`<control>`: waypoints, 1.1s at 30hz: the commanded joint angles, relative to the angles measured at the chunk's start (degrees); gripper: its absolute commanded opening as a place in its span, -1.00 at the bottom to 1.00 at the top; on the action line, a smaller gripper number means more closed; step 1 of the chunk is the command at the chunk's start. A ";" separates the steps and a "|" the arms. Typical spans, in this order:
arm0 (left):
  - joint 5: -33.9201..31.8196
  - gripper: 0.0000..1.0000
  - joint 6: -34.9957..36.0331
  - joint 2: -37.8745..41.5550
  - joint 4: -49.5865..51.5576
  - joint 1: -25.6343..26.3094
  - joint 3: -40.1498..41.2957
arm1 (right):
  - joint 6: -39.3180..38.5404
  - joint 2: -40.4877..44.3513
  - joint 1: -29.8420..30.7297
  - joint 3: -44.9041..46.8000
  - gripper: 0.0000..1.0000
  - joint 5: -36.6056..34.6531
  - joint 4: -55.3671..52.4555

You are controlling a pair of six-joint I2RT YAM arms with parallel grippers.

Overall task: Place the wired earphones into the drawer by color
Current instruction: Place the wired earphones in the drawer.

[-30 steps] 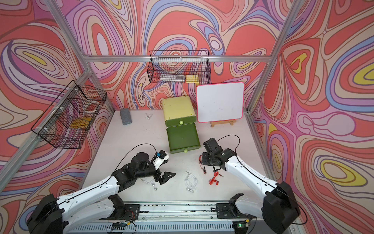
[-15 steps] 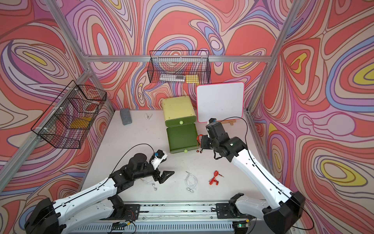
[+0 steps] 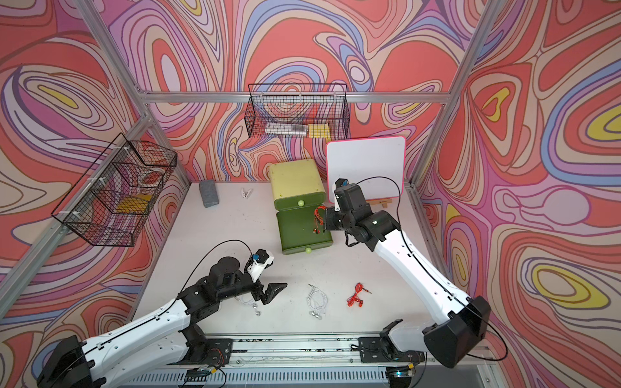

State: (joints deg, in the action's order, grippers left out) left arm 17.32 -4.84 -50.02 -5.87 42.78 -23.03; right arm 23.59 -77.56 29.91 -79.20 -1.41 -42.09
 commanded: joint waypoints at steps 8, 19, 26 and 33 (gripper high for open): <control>-1.88 0.98 0.79 3.31 -1.99 0.19 1.91 | 1.76 -6.12 -0.29 0.42 -0.90 5.77 10.16; -3.30 0.98 0.77 5.18 -1.87 0.19 2.55 | 3.87 -14.01 -0.12 1.08 -0.90 8.59 17.06; -3.30 0.98 0.63 4.84 -2.01 0.19 2.46 | 4.35 -18.46 -0.03 1.85 -0.89 8.44 19.03; -3.24 0.98 0.79 4.71 -2.15 0.19 2.55 | 4.78 -20.79 -0.03 2.57 -0.80 8.33 20.08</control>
State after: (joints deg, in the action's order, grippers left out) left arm 14.50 -4.49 -45.47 -6.90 42.78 -21.12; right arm 28.10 -97.95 29.93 -77.28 6.90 -23.51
